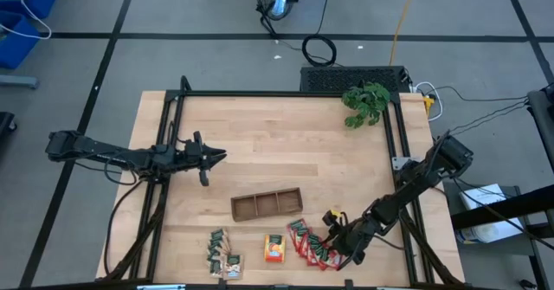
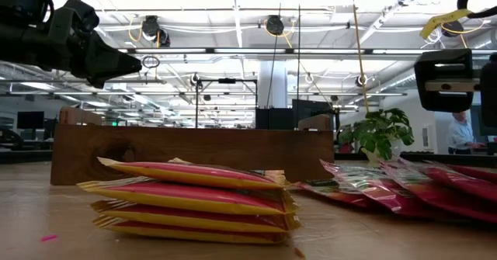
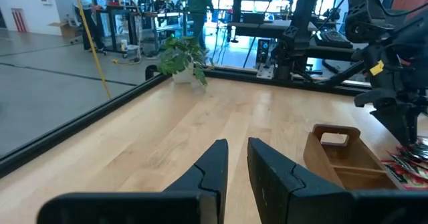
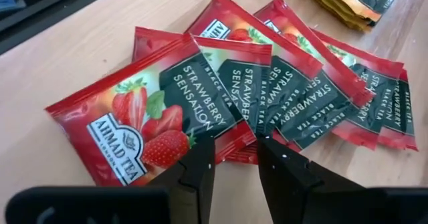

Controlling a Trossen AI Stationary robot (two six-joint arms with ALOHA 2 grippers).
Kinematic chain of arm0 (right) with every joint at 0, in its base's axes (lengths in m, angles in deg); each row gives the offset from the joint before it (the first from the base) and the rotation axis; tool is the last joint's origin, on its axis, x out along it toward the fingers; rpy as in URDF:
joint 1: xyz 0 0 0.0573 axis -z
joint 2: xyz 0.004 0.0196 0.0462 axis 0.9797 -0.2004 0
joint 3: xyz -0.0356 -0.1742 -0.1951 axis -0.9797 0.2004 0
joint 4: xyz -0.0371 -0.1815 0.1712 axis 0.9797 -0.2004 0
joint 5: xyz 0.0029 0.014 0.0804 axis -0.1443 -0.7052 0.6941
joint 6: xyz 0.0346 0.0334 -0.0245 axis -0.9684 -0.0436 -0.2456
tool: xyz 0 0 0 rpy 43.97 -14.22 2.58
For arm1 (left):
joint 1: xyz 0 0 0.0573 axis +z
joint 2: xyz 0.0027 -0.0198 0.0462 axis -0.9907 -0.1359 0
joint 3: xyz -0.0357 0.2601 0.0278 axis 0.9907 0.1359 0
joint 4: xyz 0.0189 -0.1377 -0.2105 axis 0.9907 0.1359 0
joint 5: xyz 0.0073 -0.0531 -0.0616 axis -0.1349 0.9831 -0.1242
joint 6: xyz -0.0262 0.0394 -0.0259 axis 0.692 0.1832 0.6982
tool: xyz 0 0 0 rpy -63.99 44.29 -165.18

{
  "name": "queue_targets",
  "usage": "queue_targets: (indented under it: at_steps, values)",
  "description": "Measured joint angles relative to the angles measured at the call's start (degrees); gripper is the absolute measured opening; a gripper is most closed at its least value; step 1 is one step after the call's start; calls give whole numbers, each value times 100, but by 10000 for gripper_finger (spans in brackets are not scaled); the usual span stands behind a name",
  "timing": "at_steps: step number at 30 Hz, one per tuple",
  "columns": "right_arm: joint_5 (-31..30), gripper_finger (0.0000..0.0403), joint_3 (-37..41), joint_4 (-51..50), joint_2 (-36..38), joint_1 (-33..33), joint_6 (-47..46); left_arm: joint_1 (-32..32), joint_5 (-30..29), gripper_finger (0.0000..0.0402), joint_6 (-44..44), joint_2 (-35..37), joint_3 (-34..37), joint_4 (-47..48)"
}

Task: Pick & Place Tea
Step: Put the red tea bag into the right section of the wooden organizer

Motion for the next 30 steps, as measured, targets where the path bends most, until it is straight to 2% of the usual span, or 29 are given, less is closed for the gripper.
queue_targets:
  at_steps: [9, 11, 15, 19, 24, 30]
  values:
    - [-154, 102, 4, -108, 57, 17, -124, -55, 52, 63, 30, -3, -126, -28]
    - [-327, 102, 9, -108, 229, 1, -75, -115, 51, 63, 32, -94, -330, 78]
    - [-481, 103, 8, -249, 813, 0, 48, -259, 53, 63, 135, -590, -1006, 936]
    - [-634, 103, 4, -909, 1375, -30, -368, -551, 103, 63, 201, -1563, -1924, 1611]
    - [-599, 98, 27, -1963, 1623, -265, -1835, -1165, 105, 63, -22, -3289, -3173, 1629]
    - [-595, 85, 166, -1644, 1279, -686, -2826, -1727, 34, 63, -183, -5389, -4812, 1597]
